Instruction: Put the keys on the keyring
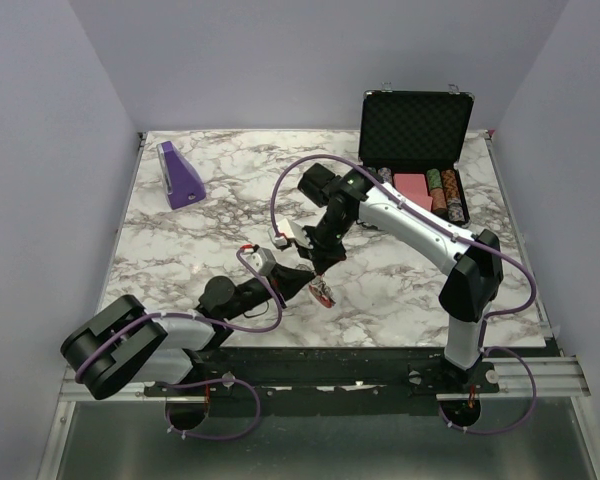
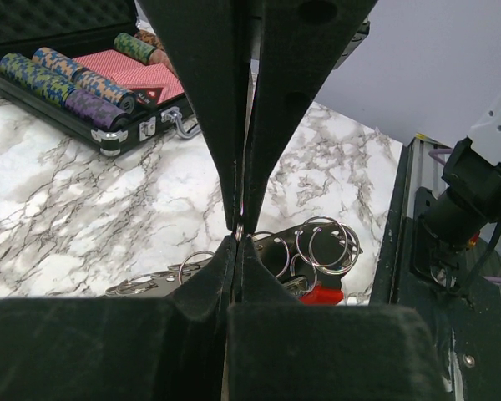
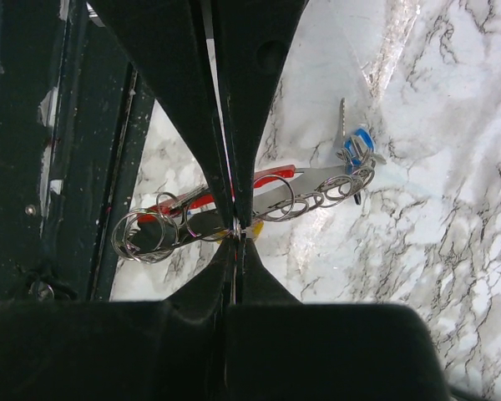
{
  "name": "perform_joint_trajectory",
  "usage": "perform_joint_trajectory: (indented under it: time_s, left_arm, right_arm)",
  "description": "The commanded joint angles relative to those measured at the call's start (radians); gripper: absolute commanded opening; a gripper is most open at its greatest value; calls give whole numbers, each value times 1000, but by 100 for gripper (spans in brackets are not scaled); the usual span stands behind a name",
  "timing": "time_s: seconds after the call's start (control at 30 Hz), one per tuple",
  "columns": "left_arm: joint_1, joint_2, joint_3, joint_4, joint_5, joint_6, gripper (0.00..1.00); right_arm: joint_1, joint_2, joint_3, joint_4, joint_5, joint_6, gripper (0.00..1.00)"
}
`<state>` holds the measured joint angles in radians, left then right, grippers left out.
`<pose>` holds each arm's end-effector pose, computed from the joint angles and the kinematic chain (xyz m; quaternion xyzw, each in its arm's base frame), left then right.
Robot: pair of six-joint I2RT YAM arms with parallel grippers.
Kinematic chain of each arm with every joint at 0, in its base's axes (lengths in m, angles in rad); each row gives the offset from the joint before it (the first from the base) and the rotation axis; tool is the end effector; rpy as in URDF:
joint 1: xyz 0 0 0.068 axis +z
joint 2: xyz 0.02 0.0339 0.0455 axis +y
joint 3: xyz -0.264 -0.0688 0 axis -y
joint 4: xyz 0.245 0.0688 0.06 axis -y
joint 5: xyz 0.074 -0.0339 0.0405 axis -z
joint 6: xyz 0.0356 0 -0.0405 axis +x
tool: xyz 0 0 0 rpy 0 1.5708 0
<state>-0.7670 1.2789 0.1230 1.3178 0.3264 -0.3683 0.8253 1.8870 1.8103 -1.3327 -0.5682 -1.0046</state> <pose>0.1390 -0.1498 0.1837 0.2479 0.6018 -0.4929 0.5774 0.2353 0.2832 0.3028 -0.7721 0.5656 0.2713 0.1021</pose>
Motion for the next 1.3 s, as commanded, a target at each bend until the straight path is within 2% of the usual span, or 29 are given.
perform_joint_trajectory:
  time_s: [0.0,0.17,0.77,0.93,1.27]
  left_arm:
    - [6,-55,-17,262,-55,8,0]
    - [6,-124,-29,213,-67,25,0]
    - [6,-176,-66,261,-102,19,0]
    - [8,-170,-75,259,-90,17,0]
    - [6,-164,-79,273,-84,14,0]
  right_arm:
    - [6,-39,-17,-89,-68,-12,4]
    - [2,-32,-16,-83,-93,-14,14]
    - [-66,-72,-66,13,-318,35,15]
    - [-72,-101,-75,59,-332,64,24]
    - [-78,-82,-80,75,-351,84,25]
